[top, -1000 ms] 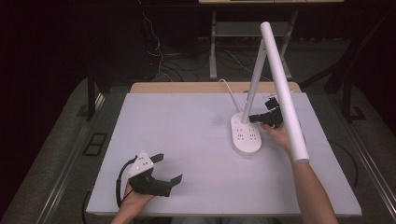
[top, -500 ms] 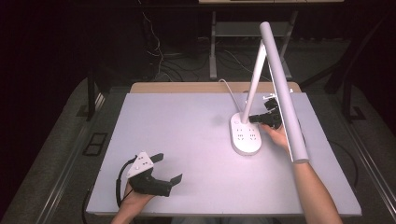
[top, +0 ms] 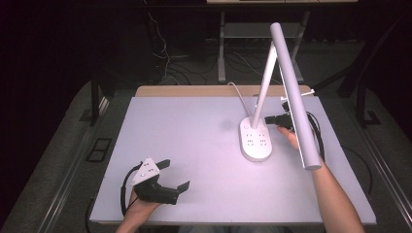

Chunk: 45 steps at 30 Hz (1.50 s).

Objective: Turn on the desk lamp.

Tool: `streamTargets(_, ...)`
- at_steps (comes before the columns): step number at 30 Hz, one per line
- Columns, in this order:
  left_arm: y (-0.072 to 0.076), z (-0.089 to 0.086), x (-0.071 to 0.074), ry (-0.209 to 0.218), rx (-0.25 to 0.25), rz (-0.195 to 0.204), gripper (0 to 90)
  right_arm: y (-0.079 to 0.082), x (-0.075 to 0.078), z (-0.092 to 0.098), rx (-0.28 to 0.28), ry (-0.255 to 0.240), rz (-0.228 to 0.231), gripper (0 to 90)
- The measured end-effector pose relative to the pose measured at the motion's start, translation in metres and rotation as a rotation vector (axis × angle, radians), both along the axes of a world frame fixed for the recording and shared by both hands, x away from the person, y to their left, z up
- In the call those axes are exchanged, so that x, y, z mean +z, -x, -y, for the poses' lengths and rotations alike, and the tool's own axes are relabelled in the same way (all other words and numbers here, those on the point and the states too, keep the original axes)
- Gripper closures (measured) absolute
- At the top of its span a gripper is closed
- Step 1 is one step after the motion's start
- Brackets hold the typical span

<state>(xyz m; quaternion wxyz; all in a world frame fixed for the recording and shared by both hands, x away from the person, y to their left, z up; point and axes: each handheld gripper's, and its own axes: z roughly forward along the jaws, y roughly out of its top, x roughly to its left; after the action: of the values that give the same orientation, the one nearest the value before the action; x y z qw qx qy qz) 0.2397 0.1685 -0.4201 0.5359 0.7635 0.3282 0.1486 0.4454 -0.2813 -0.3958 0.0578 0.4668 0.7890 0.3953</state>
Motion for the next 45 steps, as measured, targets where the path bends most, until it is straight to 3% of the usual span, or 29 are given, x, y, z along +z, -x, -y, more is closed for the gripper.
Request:
streamTargets(11,0.000,0.001,0.000,-0.001,-0.003,-0.001,0.0,0.022,0.022,0.017,-0.021,-0.015,0.029,89.1)
streamTargets(16,0.000,0.001,0.000,-0.001,-0.005,-0.002,0.0,0.036,0.027,0.024,-0.026,-0.028,0.035,80.2)
streamTargets(20,0.000,0.001,0.000,-0.001,-0.007,-0.001,0.0,0.048,0.031,0.029,-0.038,-0.026,0.045,68.0)
streamTargets(23,0.000,0.002,0.000,0.000,-0.008,-0.002,0.0,0.057,0.033,0.032,-0.055,-0.036,0.058,54.1)
streamTargets(29,-0.001,0.002,0.000,-0.001,-0.011,-0.002,0.0,0.077,0.036,0.033,-0.075,-0.047,0.085,14.6)
streamTargets(31,-0.001,0.002,0.000,-0.002,-0.011,-0.002,0.0,0.084,0.036,0.034,-0.077,-0.057,0.084,8.4)
streamTargets(32,-0.001,0.002,0.000,-0.002,-0.011,-0.002,0.0,0.087,0.035,0.033,-0.074,-0.063,0.077,0.0)
streamTargets(45,-0.001,0.003,0.000,-0.001,-0.011,-0.004,0.0,0.135,0.020,0.030,-0.040,-0.135,0.102,0.0)
